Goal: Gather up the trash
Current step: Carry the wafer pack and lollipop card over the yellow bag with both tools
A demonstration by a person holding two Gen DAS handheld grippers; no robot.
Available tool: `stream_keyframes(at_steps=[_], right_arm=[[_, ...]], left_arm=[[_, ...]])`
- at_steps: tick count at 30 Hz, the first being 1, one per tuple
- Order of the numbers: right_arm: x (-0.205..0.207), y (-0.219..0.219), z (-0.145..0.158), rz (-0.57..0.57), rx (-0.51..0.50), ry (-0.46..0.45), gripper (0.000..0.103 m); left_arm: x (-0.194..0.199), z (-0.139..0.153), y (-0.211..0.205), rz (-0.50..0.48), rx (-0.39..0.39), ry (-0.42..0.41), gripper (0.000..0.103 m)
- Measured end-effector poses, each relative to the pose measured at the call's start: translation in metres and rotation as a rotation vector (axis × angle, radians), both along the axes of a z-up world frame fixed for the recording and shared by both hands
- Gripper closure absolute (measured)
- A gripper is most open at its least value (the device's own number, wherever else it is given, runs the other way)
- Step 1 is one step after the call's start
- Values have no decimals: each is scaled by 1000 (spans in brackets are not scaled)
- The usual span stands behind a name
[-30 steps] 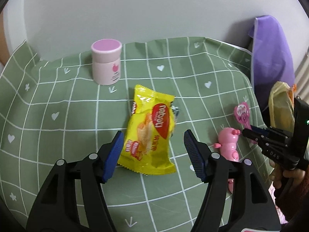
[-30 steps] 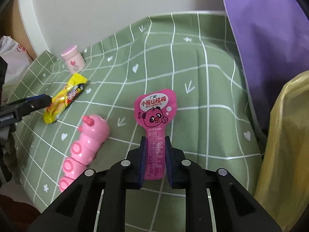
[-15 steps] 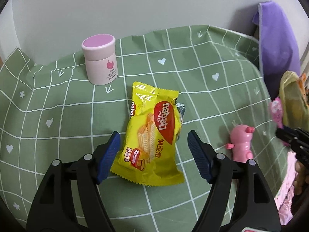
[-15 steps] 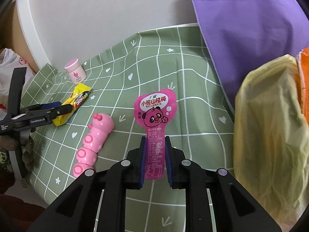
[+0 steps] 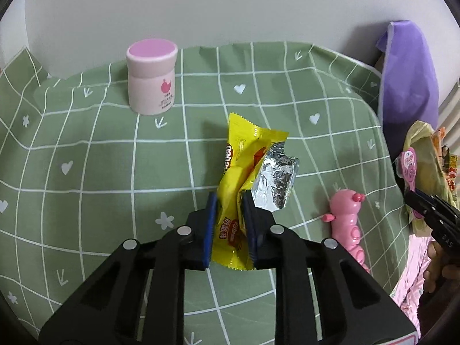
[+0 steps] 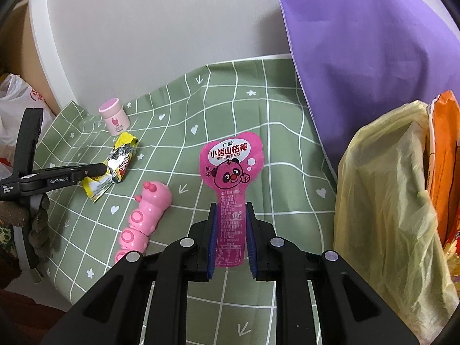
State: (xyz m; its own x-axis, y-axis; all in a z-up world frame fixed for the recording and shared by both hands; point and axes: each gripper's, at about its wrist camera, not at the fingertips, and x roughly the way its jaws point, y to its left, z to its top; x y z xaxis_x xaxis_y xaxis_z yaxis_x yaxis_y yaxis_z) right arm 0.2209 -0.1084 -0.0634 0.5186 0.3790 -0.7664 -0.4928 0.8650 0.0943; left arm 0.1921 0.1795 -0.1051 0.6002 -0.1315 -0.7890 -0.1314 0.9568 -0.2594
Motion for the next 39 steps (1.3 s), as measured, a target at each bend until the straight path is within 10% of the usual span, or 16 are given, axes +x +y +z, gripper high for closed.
stream_keyframes(at_steps=[19,31,39], right_arm=[[-5,-52,55,-159,-8,-134,85],[-17,-156,124,-422,-36,-304,85],[-30,-214,126,-564,-35,-274,85]], left_arm=[[25,85,-66,-204,24,-207,85],[71,164,-193,-522,9,-382,85],[85,150,-298,-750,21,-329,84]])
